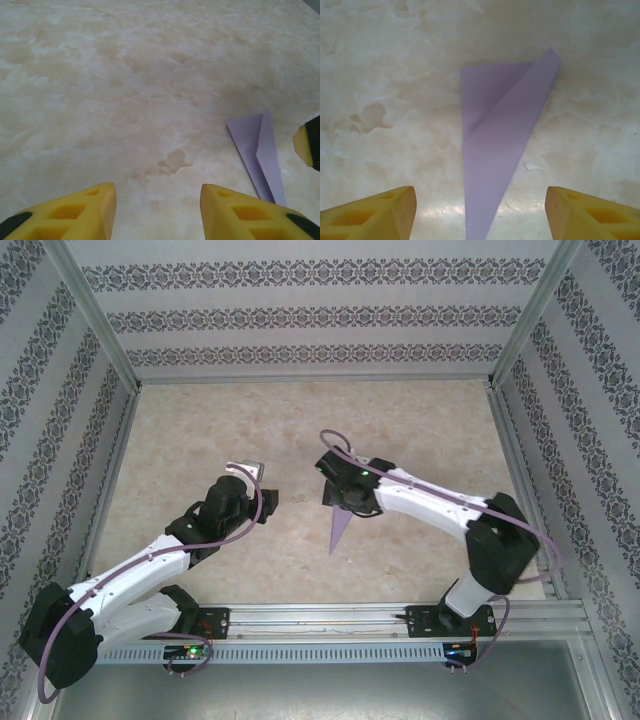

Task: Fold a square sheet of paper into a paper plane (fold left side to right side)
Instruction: Turn over the paper plane at the center of the table.

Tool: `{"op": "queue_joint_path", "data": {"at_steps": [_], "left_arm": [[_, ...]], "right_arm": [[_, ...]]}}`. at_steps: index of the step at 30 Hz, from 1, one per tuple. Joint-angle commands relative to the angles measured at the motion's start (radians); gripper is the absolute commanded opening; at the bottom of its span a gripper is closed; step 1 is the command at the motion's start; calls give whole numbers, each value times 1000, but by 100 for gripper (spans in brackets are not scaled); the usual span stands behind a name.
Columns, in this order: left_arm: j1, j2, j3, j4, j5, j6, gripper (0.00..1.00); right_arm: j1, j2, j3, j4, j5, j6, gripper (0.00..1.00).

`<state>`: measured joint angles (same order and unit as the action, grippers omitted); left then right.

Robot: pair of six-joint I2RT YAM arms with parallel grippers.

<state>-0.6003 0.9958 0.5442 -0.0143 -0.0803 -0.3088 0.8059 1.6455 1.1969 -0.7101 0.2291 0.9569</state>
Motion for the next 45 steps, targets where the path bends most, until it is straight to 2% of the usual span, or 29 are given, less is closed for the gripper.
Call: {"op": "queue_joint_path", "data": {"at_steps": [1, 11, 19, 28, 36, 45], "left_arm": [[16, -10, -25, 27, -20, 43, 47], [22, -9, -43, 12, -13, 57, 48], [23, -4, -50, 9, -8, 59, 48], [23, 1, -50, 1, -3, 59, 48], [25, 4, -44, -4, -1, 60, 48], [27, 3, -32, -12, -4, 56, 48]], "right_arm": [[26, 111, 88, -173, 129, 63, 66], [50, 291, 217, -207, 151, 43, 61], [49, 358, 256, -203, 148, 23, 58], [49, 385, 250, -203, 150, 28, 48], [50, 371, 237, -204, 155, 30, 35], [57, 296, 208, -213, 167, 37, 10]]}}
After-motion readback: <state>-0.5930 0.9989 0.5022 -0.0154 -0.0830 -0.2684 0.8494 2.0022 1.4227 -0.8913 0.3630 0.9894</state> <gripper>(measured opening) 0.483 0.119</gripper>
